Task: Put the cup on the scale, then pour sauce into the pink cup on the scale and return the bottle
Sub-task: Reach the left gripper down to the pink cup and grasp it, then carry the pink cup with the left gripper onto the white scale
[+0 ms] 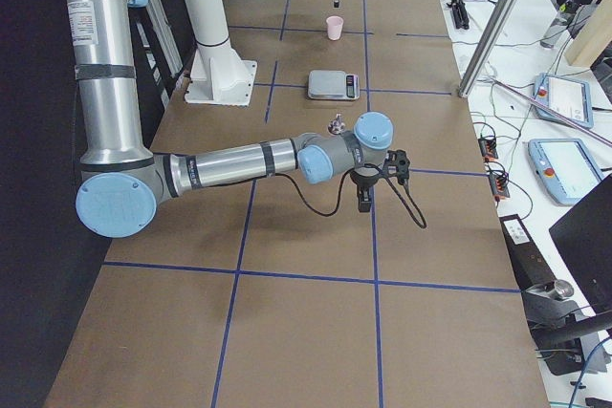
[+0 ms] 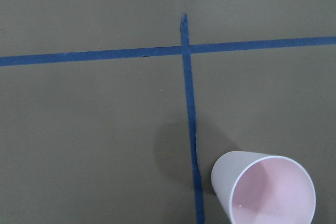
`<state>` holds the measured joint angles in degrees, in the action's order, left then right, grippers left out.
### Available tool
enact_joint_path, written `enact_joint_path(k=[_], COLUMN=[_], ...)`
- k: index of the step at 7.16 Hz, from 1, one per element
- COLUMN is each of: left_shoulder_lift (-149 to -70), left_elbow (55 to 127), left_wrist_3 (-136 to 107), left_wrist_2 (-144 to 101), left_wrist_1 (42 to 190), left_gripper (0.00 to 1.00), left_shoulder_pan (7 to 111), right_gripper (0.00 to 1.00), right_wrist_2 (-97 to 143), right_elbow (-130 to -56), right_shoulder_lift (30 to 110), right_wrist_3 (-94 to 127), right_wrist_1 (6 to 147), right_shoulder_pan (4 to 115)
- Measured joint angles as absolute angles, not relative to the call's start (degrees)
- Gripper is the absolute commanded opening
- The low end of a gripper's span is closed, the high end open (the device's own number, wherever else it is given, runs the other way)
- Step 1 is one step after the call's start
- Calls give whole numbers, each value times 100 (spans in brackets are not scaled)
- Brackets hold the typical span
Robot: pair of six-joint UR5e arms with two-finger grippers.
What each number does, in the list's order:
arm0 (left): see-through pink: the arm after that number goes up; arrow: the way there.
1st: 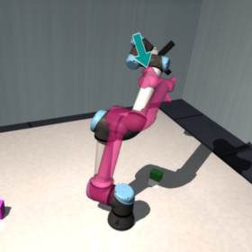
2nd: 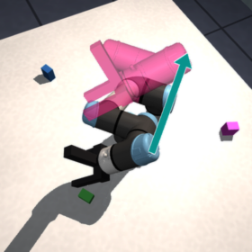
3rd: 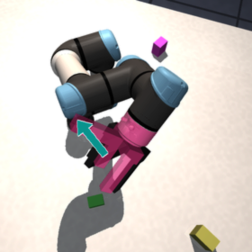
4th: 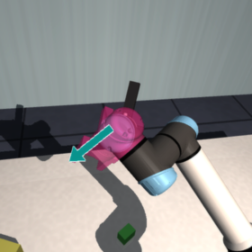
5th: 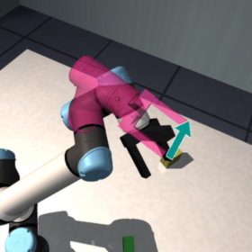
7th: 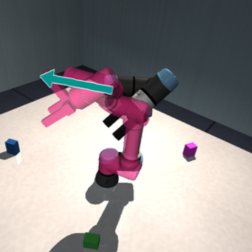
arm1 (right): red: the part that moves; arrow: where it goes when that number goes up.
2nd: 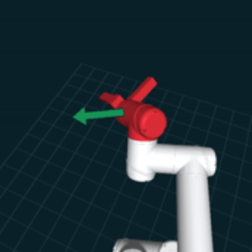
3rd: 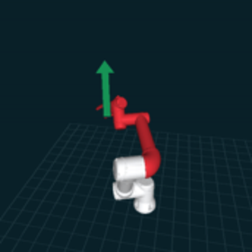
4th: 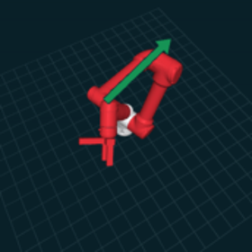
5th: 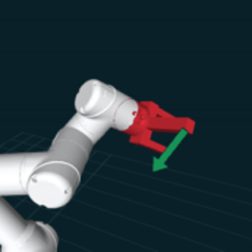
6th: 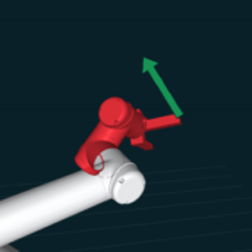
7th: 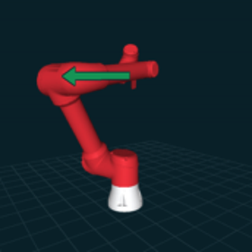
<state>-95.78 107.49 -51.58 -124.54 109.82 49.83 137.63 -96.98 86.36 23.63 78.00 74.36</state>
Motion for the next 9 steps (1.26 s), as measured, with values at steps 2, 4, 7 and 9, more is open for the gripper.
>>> enact_joint_path(k=[2, 4, 7, 9], left_shoulder_lift=[-9687, -9861, -10053, -10151], left_elbow=[10672, 10384, 10062, 10219], left_wrist_3=[-5330, -5350, -5349, -5463], left_wrist_2=[-12368, -12359, -12360, -12386], left_wrist_1=[10968, 10974, 10974, 10708], left_gripper=[99, 66, 0, 0], left_shoulder_pan=[4706, 4579, 4516, 4515], right_gripper=[100, 100, 100, 100], right_wrist_2=[13762, 13760, 13755, 13757], right_elbow=[-9686, -9676, -9661, -9660], right_shoulder_lift=[8681, 8690, 8698, 8697], right_wrist_3=[2357, 2361, 2372, 2373], right_wrist_1=[7796, 7796, 7796, 7796], right_shoulder_pan=[7436, 7436, 7435, 7436])
